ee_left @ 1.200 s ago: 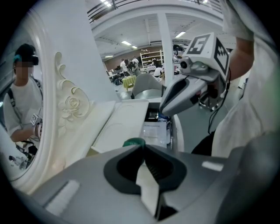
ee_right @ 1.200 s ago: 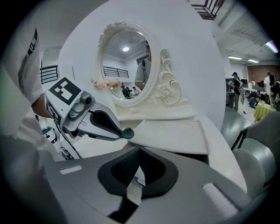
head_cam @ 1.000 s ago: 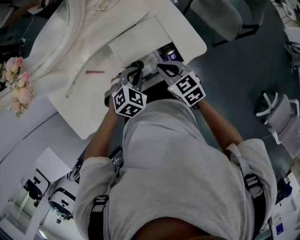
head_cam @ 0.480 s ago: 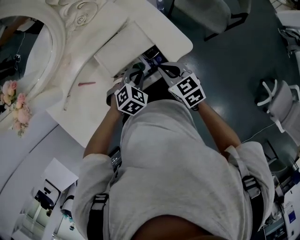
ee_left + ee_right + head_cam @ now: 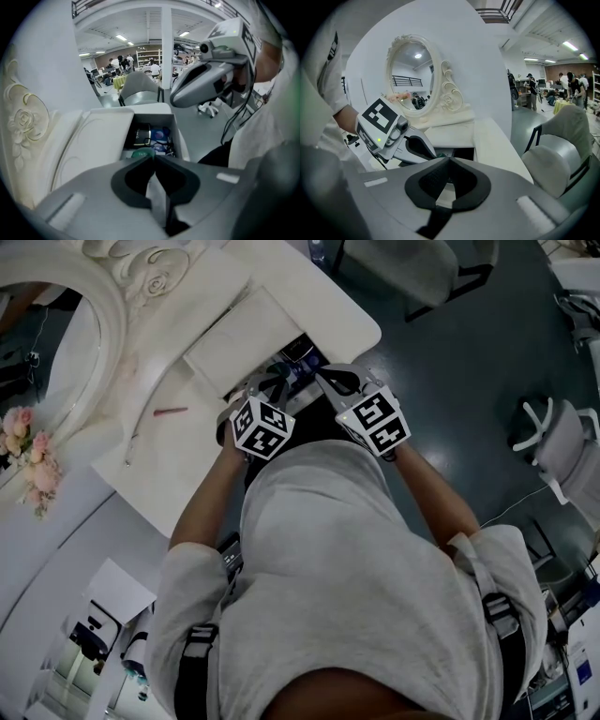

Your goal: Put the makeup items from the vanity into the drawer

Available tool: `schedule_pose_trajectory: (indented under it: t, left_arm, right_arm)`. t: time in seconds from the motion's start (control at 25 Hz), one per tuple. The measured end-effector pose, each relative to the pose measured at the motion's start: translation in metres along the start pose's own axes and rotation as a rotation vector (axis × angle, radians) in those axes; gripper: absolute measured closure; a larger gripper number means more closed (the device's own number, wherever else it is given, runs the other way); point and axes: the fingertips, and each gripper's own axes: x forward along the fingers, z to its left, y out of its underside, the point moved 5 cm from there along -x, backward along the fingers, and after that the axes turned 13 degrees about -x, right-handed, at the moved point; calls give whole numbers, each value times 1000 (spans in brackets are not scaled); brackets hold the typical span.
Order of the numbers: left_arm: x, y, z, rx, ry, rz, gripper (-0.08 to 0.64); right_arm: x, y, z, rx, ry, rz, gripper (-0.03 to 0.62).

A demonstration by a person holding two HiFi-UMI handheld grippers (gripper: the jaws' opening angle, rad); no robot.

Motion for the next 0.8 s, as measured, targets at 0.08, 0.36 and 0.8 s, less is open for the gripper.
schedule_pose_trajectory:
  t: [0.08, 0.36, 0.8]
  left_arm:
    - [1, 0, 1, -15, 4, -1, 538]
    - [12, 3, 5, -70, 29, 18, 534]
    - [6, 0, 3, -123, 82, -9, 446]
  right_arm:
    - [0, 0, -2, 1, 2, 0, 592]
    - [3, -3, -5, 1, -4, 5, 592]
    - [15, -17, -8, -21, -51, -9, 592]
